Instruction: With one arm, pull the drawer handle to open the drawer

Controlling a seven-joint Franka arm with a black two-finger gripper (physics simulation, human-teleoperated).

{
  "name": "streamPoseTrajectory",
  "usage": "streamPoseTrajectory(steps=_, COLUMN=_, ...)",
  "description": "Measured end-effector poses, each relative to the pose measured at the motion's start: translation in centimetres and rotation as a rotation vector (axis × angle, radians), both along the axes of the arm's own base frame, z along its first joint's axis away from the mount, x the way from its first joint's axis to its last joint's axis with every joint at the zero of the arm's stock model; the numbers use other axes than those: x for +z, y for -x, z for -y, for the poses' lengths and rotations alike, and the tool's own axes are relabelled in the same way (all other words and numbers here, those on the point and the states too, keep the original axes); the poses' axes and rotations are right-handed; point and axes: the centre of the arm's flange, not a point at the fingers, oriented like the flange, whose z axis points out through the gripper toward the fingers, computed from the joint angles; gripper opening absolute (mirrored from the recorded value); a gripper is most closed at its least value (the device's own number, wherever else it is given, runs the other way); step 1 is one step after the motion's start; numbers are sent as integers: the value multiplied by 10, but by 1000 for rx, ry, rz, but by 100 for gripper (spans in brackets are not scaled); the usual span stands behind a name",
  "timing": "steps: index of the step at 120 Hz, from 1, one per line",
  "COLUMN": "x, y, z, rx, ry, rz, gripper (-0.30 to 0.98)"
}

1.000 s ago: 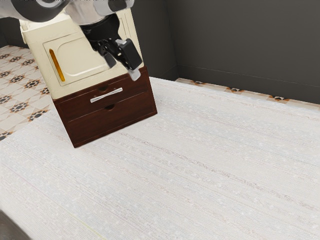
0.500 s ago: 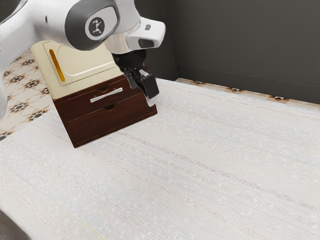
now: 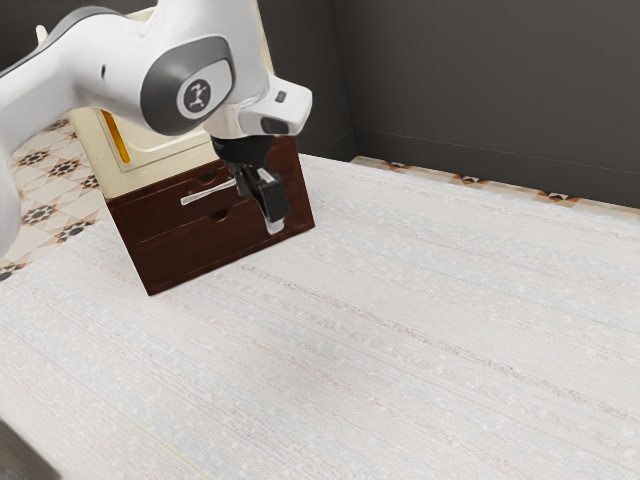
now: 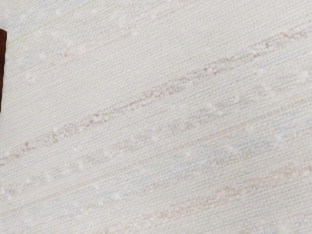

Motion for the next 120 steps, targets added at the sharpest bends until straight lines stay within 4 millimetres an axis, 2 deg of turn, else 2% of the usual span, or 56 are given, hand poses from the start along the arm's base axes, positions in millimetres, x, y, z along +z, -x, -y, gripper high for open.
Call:
streamPoseTrajectory(steps=20, x=-5, y=-5, z=-12, rx=-11, ry=-4, rz=4, gripper=69)
streamPoseTrajectory(steps=43, x=-20, y=-12, z=-45, rx=13, ry=-8, rz=-5, gripper=69)
streamPoseTrajectory(steps=56, x=-25, y=-15, z=-54, rx=14, ry=-10, rz=-3, gripper=69)
streamPoseTrajectory(steps=76, x=-28, y=-29, z=-76, rx=23, ry=-29, rz=13, gripper=69)
streamPoseTrajectory(steps=94, x=-30, y=-32, z=-97, rx=30, ry=-53, rz=26, gripper=68)
streamPoseTrajectory(steps=120, x=-38, y=-43, z=-104, rx=7, ry=-82, rz=48, gripper=64)
